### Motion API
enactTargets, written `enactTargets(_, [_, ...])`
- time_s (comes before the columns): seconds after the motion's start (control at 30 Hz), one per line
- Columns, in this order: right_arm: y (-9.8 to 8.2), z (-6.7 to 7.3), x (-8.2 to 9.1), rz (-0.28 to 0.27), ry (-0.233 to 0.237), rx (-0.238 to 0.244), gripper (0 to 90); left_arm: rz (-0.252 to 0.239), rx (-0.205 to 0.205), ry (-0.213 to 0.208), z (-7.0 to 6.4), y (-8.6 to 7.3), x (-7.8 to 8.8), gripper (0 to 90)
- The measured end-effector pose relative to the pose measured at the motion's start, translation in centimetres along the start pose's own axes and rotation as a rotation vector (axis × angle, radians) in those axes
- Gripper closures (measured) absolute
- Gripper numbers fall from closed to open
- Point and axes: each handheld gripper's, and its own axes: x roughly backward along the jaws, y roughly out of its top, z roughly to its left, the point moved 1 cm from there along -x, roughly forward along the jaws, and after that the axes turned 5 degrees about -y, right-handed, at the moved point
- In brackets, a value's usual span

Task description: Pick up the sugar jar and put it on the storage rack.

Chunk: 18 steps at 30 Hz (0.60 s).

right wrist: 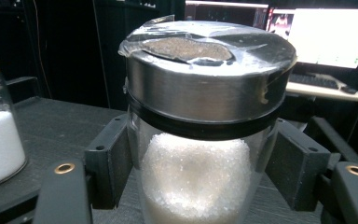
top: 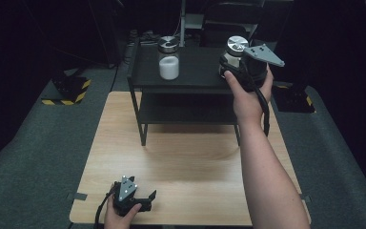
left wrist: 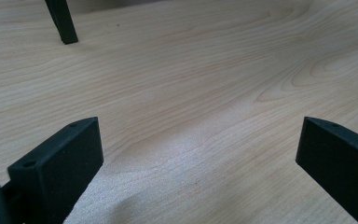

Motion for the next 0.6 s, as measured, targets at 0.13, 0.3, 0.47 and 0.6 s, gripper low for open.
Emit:
enactTargets(0.13, [0.0, 0.1, -0.7, 0.011, -0.006, 0.002, 30.5, -0.002, -0.004, -0.001, 0.0, 0.0, 0.0, 0.8])
enactTargets(0.3, [-0.3, -0.1, -1.2, 0.008, 0.004, 0.006, 30.4, -0.007, 0.001, -0.003, 0.1, -0.1, 0.0, 0.8])
enactTargets(0.47, [-0.8, -0.2, -1.5, -0.014, 0.008, 0.007, 30.3, -0.006, -0.003, -0.004, 0.0, -0.1, 0.0, 0.8])
enactTargets(0.6, [-1.4, -0.4, -1.6, -0.029, 0.013, -0.015, 30.2, -0.007, -0.002, -0.003, 0.0, -0.1, 0.0, 0.8])
